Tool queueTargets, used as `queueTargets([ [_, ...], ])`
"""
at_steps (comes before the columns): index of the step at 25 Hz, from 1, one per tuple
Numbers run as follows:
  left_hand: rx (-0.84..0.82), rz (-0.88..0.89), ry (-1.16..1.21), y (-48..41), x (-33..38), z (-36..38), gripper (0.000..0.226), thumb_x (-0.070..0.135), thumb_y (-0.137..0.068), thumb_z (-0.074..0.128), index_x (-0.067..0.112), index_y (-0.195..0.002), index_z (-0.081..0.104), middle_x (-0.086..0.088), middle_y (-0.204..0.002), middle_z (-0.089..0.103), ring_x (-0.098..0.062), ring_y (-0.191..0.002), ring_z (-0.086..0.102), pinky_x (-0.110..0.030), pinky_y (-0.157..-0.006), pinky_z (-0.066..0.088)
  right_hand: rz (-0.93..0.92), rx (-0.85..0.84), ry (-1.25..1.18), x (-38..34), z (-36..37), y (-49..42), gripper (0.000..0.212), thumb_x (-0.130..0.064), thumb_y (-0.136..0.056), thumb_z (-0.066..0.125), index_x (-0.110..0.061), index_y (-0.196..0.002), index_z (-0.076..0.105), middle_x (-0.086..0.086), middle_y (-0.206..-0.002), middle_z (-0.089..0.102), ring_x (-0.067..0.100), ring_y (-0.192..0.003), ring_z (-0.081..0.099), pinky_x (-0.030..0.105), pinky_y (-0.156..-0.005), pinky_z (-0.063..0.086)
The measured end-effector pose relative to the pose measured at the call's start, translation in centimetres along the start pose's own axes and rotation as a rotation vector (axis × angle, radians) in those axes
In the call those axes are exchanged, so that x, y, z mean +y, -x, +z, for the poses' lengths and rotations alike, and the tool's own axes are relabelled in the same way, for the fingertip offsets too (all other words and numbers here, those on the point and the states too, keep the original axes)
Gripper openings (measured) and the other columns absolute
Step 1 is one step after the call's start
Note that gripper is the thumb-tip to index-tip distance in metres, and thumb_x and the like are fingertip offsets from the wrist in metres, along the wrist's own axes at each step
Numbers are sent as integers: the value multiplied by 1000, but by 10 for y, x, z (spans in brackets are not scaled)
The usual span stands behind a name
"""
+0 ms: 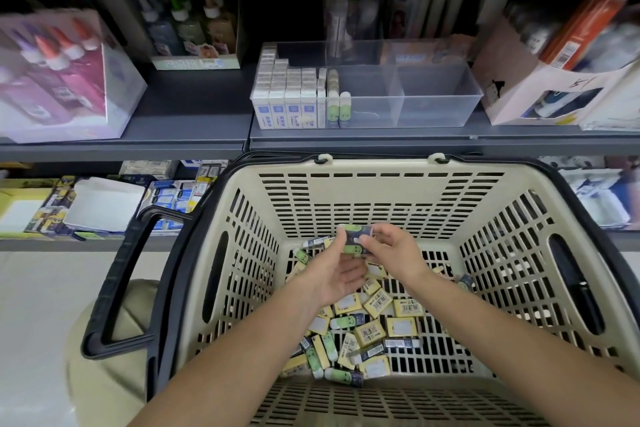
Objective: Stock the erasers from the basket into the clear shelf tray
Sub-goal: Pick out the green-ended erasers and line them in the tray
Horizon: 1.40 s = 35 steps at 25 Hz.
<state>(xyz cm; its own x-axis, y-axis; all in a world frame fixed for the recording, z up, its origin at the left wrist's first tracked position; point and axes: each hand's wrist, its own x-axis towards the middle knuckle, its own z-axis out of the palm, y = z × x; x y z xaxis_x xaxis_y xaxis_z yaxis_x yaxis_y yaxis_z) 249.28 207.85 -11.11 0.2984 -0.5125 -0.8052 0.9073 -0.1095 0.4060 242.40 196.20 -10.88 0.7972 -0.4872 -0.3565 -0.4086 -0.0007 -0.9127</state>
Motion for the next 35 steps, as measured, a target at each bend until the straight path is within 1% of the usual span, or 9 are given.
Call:
queueTargets([
  [3,-43,40,96,-1,1,1,61,55,-85,53,3,-115,59,-19,-116,64,-29,-108,62,-37,-87,54,-156,-46,160,5,7,8,21,-12,-83,68,-25,-98,67,0,-95,70,14,-88,65,27,-80,53],
  [7,52,112,128,-3,9,-8,25,25,-90,61,1,-95,59,-19,-94,65,-27,-76,68,-34,-61,57,-306,-252,458,12,11,11,33,-19,-79,71,-30,-110,64,-15,-101,66,0,-97,61,19,-88,48],
  [9,101,118,54,-5,14,-19,18,11,-90,58,0,-105,57,-18,-97,65,-26,-80,67,-37,-69,58,-298,-230,538,11,4,2,26,-24,-82,67,-30,-108,65,-17,-101,64,-1,-98,59,20,-84,49],
  [11,142,118,36,-4,22,-30,22,4,-88,57,4,-111,58,-16,-101,65,-23,-80,64,-35,-69,56,-274,-138,690,12,-2,-11,24,-26,-88,59,-26,-111,63,-10,-109,64,6,-102,58,24,-83,49],
  [17,189,132,19,-1,29,-47,17,3,-85,62,10,-100,62,-9,-93,69,-17,-77,64,-32,-68,53,-286,-196,941,25,19,-34,41,-20,-88,56,-22,-128,47,1,-126,53,21,-117,48,33,-94,42],
  [21,250,145,-21,-1,29,-59,12,8,-88,61,10,-100,62,-7,-91,71,-18,-75,65,-32,-67,55,-212,-155,949,32,17,-38,36,-21,-84,62,-25,-116,45,-2,-108,60,20,-105,54,34,-86,47],
  [24,258,147,-43,-2,30,-61,10,11,-88,61,11,-99,63,-5,-86,71,-17,-70,64,-33,-71,56,-75,-168,883,35,16,-37,43,-26,-83,64,-24,-122,46,-4,-93,64,18,-92,58,35,-78,51],
  [31,236,122,-60,1,32,-55,12,17,-86,64,13,-97,66,0,-80,73,-14,-69,64,-29,-65,53,-174,-138,1128,38,29,-36,48,-39,-82,63,-26,-126,47,2,-106,63,22,-101,57,31,-77,47],
  [35,232,119,-43,3,34,-54,10,16,-86,64,10,-94,66,-1,-74,70,-14,-66,62,-30,-71,53,-121,-167,1062,35,21,-35,28,-23,-86,57,-23,-114,58,-2,-102,67,17,-92,62,28,-72,50],
])
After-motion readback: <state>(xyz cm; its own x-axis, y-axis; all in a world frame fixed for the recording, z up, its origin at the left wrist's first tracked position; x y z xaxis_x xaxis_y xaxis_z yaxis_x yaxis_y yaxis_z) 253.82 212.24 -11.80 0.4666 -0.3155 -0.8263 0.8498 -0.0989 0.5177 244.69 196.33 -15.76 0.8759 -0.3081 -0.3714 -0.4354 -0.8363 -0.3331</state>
